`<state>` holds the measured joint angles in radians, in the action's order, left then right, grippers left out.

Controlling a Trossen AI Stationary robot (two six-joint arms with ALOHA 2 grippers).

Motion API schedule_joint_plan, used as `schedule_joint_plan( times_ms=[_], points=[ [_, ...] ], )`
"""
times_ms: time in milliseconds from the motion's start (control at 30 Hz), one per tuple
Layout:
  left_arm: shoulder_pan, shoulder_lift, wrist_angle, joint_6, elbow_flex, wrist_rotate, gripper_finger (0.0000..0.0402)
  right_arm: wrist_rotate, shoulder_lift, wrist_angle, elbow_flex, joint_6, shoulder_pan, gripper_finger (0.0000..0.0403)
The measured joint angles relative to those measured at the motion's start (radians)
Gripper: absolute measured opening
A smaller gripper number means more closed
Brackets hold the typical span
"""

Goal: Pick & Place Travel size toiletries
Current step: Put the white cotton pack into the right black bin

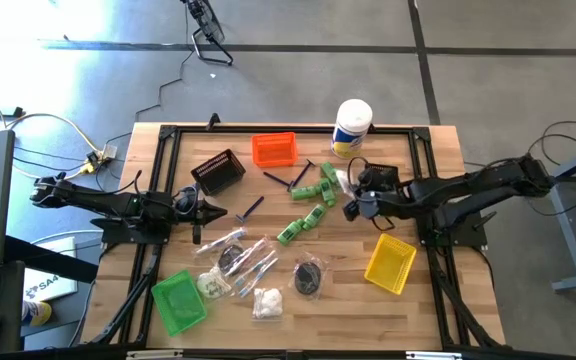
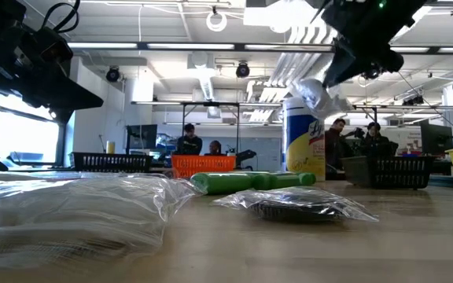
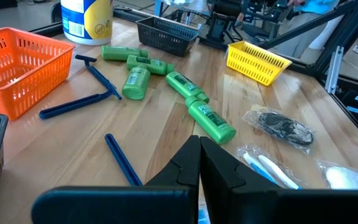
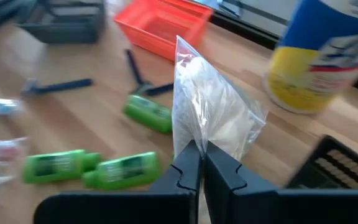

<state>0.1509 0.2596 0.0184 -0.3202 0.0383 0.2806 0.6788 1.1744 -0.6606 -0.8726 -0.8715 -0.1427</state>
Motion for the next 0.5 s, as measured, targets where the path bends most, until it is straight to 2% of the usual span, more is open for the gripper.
schedule_joint_plan(
  times_ms=[500],
  points=[
    [0.000,0.000,-0.016,0.001,0.001,0.000,0.0003,-0.028,0.000,-0.326,0.000,-0.199,0.167,0.0003]
  ],
)
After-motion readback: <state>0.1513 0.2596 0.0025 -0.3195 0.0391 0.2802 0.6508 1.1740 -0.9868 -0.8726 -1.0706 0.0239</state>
